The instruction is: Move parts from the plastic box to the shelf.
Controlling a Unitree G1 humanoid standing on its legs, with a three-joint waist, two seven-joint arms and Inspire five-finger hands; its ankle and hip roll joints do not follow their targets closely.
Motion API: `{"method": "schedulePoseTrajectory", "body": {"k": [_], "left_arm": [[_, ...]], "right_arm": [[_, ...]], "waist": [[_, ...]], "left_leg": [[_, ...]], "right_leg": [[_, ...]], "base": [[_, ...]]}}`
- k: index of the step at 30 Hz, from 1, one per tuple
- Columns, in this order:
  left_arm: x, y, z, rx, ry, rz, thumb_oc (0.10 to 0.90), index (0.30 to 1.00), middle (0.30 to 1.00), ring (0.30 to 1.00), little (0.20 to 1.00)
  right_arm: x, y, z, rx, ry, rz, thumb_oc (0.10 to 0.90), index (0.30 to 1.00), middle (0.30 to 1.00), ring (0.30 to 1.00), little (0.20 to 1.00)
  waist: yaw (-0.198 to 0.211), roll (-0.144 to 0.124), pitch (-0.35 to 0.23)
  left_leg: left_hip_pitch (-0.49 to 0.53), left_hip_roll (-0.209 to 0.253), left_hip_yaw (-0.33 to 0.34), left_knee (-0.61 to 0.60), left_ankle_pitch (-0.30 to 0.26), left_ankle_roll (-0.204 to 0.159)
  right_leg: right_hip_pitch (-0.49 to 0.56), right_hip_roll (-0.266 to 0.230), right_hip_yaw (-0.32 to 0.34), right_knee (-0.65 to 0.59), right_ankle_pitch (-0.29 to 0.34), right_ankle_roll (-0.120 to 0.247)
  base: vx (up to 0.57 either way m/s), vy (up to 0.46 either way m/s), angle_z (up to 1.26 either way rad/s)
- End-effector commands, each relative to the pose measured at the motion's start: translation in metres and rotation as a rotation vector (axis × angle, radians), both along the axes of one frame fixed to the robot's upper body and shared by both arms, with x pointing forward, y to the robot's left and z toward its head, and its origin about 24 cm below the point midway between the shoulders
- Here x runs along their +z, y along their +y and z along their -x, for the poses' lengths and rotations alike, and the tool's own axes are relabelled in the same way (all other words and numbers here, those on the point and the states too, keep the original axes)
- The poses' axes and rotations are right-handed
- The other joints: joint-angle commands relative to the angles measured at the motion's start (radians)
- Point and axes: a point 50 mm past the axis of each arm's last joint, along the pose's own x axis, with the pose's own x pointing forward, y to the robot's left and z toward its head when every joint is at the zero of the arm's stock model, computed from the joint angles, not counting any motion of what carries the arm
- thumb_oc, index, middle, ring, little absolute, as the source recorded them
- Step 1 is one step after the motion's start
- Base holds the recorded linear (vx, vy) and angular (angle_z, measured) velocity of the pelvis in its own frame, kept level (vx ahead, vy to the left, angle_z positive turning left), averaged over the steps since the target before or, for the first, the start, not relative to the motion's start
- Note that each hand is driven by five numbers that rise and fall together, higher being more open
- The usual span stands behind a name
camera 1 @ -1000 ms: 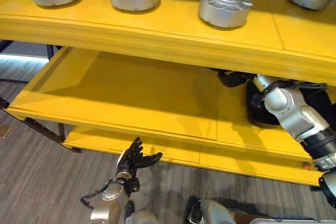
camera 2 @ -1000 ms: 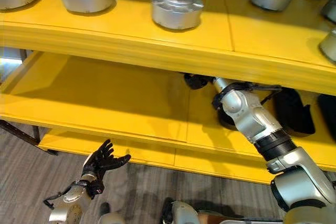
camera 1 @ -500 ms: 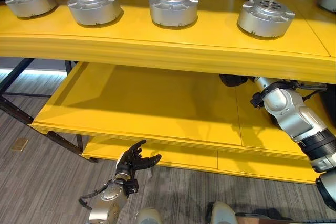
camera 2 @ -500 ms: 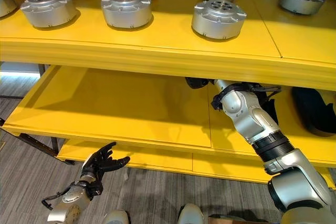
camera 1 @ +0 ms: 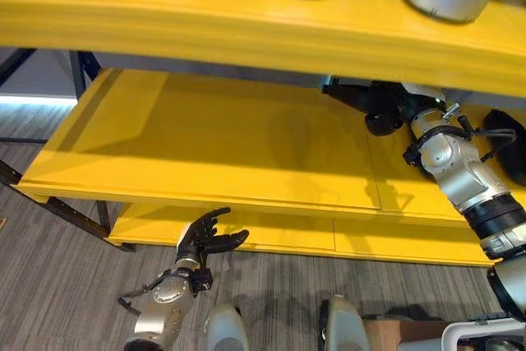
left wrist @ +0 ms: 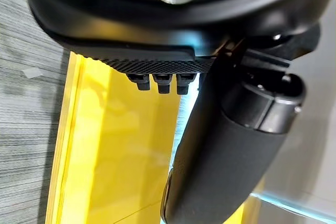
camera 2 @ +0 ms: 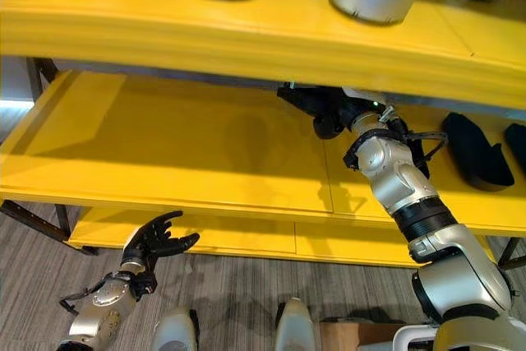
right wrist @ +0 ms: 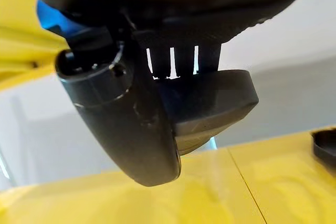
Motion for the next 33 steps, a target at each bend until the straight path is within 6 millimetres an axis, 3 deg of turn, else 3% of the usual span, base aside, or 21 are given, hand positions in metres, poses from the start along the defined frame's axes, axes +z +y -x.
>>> {"method": "schedulePoseTrajectory", "body": {"k": [1,8,13,21,33], "left_arm": [[0.051,-0.011,-0.025,-0.065,-0.264,0.005,0.900,1.000,1.000,1.000,1.000],[0.053,-0.013,-0.028,-0.066,-0.270,0.006,0.900,1.000,1.000,1.000,1.000],[0.053,-0.016,-0.029,-0.072,-0.267,0.008,0.900,1.000,1.000,1.000,1.000],[0.051,-0.019,-0.031,-0.069,-0.263,0.018,0.900,1.000,1.000,1.000,1.000],[0.052,-0.021,-0.033,-0.066,-0.267,0.021,0.900,1.000,1.000,1.000,1.000]], "right_arm": [[0.100,0.021,0.005,0.077,-0.377,-0.083,0.400,0.300,0.300,0.300,0.300],[0.098,0.024,0.001,0.077,-0.352,-0.075,0.400,0.300,0.300,0.300,0.300],[0.091,0.026,-0.005,0.068,-0.322,-0.088,0.400,0.300,0.300,0.300,0.300],[0.076,0.032,-0.017,0.052,-0.242,-0.105,0.400,0.300,0.300,0.300,0.300],[0.070,0.047,-0.023,0.079,-0.197,-0.113,0.400,0.300,0.300,0.300,0.300]], "waist": [[0.026,-0.028,-0.049],[0.041,-0.019,-0.023],[0.052,-0.019,-0.017],[0.062,-0.020,-0.017],[0.069,-0.019,-0.009]], "left_leg": [[-0.015,0.062,-0.142,0.032,-0.021,-0.040],[-0.101,0.060,-0.184,0.111,-0.043,-0.055],[-0.126,0.062,-0.201,0.122,-0.039,-0.060],[-0.131,0.061,-0.218,0.095,-0.023,-0.066],[-0.133,0.058,-0.230,0.076,-0.011,-0.065]], "right_leg": [[0.123,-0.065,-0.010,-0.059,-0.019,0.019],[0.036,-0.067,-0.036,0.084,-0.090,0.002],[0.006,-0.067,-0.051,0.125,-0.107,-0.003],[0.008,-0.068,-0.069,0.120,-0.110,-0.005],[0.010,-0.070,-0.082,0.115,-0.106,-0.010]], "base": [[-0.05,-0.030,0.13],[-0.04,-0.050,0.12],[0.00,-0.051,0.11],[0.02,-0.043,0.07],[0.00,0.000,0.00]]}}
